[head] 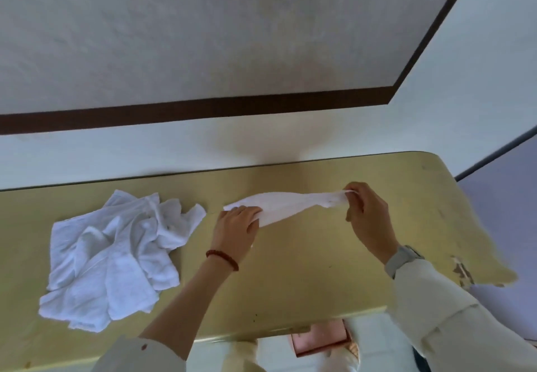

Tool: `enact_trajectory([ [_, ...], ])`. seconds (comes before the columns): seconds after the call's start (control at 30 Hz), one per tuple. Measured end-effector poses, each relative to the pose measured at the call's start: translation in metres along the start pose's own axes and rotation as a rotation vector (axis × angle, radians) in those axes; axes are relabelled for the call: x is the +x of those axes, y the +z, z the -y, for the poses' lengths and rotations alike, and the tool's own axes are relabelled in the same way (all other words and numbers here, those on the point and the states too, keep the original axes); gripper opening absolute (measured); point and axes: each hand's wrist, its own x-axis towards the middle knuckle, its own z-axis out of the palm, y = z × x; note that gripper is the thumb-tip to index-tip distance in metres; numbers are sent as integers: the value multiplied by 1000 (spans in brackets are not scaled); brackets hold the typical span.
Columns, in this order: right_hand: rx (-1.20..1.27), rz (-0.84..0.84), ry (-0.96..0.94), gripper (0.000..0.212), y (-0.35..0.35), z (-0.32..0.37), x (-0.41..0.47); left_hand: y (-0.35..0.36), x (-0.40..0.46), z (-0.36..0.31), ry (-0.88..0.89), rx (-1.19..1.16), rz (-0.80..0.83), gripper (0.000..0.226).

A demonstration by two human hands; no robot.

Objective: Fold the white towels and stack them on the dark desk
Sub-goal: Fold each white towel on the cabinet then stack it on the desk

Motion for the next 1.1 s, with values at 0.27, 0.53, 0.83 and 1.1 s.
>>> enact_trajectory([
  [0.27,189,-39,7,8,-129,-48,38,-16,29,-121,-247,-259,-71,17],
  [0.53,299,-31,-145,11,-185,-42,72,-45,42,-177,-343,-244,-405,10],
  [0.83,324,33,-195,14,-174,-53,36,-45,-12,-162,-134,-277,-547,14],
  [1.1,25,353,112,13,-110,-154,-78,74,-97,-107,-401,-170,-8,11],
])
